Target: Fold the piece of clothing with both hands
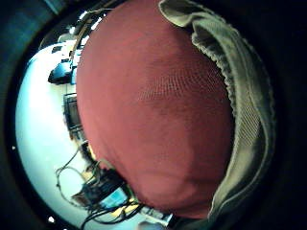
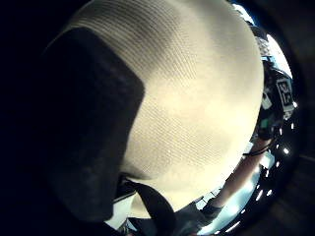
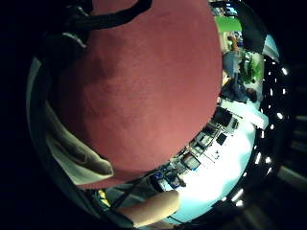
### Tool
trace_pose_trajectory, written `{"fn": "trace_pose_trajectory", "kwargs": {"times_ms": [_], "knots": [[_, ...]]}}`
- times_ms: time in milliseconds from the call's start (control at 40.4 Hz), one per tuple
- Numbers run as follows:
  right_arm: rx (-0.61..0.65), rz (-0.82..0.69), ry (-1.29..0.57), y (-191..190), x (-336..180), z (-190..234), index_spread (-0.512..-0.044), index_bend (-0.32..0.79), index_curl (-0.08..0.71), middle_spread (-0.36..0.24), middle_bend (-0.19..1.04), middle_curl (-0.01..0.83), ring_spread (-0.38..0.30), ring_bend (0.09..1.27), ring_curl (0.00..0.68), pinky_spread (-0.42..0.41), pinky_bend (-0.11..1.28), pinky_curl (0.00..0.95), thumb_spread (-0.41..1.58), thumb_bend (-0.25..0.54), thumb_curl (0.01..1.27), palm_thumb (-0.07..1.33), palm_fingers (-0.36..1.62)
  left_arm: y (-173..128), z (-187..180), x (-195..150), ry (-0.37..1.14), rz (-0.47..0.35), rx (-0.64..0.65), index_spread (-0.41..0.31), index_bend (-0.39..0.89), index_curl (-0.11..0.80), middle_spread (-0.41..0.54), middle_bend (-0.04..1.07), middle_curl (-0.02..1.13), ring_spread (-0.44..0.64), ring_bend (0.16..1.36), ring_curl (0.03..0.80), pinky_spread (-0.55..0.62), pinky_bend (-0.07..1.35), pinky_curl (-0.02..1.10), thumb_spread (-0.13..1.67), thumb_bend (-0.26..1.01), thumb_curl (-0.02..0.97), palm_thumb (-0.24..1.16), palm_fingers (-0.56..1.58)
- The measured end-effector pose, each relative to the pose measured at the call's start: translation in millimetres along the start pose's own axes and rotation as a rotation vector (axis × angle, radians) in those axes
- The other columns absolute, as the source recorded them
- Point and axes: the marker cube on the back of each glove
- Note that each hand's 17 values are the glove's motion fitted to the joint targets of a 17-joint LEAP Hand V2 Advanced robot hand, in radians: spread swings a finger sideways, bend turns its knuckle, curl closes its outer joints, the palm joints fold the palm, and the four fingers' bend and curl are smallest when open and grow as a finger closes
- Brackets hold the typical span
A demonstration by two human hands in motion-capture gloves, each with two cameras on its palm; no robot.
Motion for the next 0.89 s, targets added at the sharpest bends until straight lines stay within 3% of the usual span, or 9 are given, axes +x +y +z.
{"fn": "trace_pose_trajectory", "kwargs": {"times_ms": [99,223,297,421,545,644,792,842,892], "knots": [[0.048,0.020,-0.028,2.3,-5.1,2.7,-0.230,0.07,0.211,-0.027,0.18,0.397,0.000,0.42,0.387,0.066,0.65,0.404,1.19,-0.031,0.38,0.55,0.47,-2.4,1.9,-1.4,0.020,0.001,-0.004,-0.001,0.16,0.332,0.155,0.17,0.28,0.35,0.46,0.313,0.44,0.28,0.32,1.42,-0.03,0.194,0.00,-0.05],[0.094,0.036,0.004,7.7,-15.5,1.5,-0.199,0.05,0.187,-0.040,0.23,0.410,-0.069,0.51,0.384,-0.048,0.66,0.387,1.21,-0.007,0.37,0.59,0.73,10.6,-6.4,-0.9,0.041,0.003,-0.273,0.009,0.15,0.327,0.167,0.17,0.28,0.40,0.43,0.293,0.49,0.25,0.31,1.40,-0.02,0.182,-0.01,-0.08],[0.119,0.090,0.021,9.4,-17.1,2.3,-0.186,0.05,0.177,-0.061,0.27,0.429,-0.114,0.58,0.408,-0.107,0.66,0.395,1.22,0.021,0.38,0.66,0.90,12.0,-19.3,-5.5,0.077,-0.005,-0.331,0.013,0.14,0.321,0.182,0.16,0.27,0.42,0.43,0.287,0.50,0.25,0.31,1.38,-0.01,0.185,0.01,-0.09],[0.263,0.080,-0.027,2.9,-26.0,0.9,-0.180,0.10,0.193,-0.093,0.28,0.447,-0.160,0.66,0.450,-0.174,0.67,0.416,1.22,0.065,0.39,0.78,1.09,11.9,-53.1,-20.7,0.144,-0.024,-0.286,0.016,0.14,0.311,0.202,0.16,0.26,0.44,0.47,0.293,0.50,0.26,0.31,1.36,0.00,0.192,0.04,-0.03],[0.304,0.016,-0.022,3.7,-34.1,-5.9,-0.192,0.16,0.242,-0.120,0.30,0.467,-0.187,0.67,0.475,-0.200,0.64,0.435,1.18,0.099,0.41,0.90,1.20,15.9,-79.2,-36.7,0.130,-0.037,-0.241,0.018,0.14,0.306,0.208,0.18,0.27,0.43,0.51,0.301,0.49,0.26,0.31,1.36,0.00,0.192,0.06,0.00],[0.207,-0.046,-0.023,11.5,-40.4,-18.9,-0.202,0.18,0.275,-0.145,0.35,0.489,-0.206,0.68,0.483,-0.222,0.64,0.443,1.14,0.114,0.42,0.98,1.31,21.6,-98.3,-47.3,0.143,-0.012,-0.222,0.015,0.16,0.307,0.205,0.19,0.27,0.42,0.53,0.306,0.49,0.26,0.32,1.35,-0.01,0.192,0.07,0.02],[-0.058,-0.111,-0.073,12.3,-61.5,-56.3,-0.214,0.15,0.299,-0.173,0.38,0.504,-0.225,0.71,0.491,-0.254,0.68,0.459,1.04,0.076,0.44,1.00,1.33,31.2,-124.8,-77.6,0.127,-0.072,-0.187,0.013,0.15,0.307,0.202,0.18,0.28,0.41,0.54,0.308,0.47,0.28,0.32,1.36,-0.01,0.190,0.07,0.04],[-0.012,-0.141,-0.102,-13.6,-80.2,-67.9,-0.215,0.14,0.304,-0.181,0.39,0.509,-0.229,0.72,0.493,-0.263,0.69,0.462,0.97,0.040,0.46,0.98,1.32,16.4,-124.6,-90.3,0.131,-0.077,-0.151,0.013,0.16,0.308,0.201,0.18,0.28,0.40,0.55,0.309,0.47,0.28,0.32,1.36,-0.01,0.189,0.08,0.05],[0.119,-0.173,-0.131,-26.9,-101.4,-83.3,-0.218,0.13,0.305,-0.182,0.43,0.519,-0.234,0.72,0.492,-0.265,0.70,0.466,0.89,0.017,0.48,0.98,1.32,-4.5,-120.1,-102.2,0.149,-0.056,-0.120,0.013,0.15,0.306,0.201,0.18,0.28,0.39,0.56,0.309,0.47,0.28,0.32,1.36,-0.01,0.188,0.08,0.06]]}}
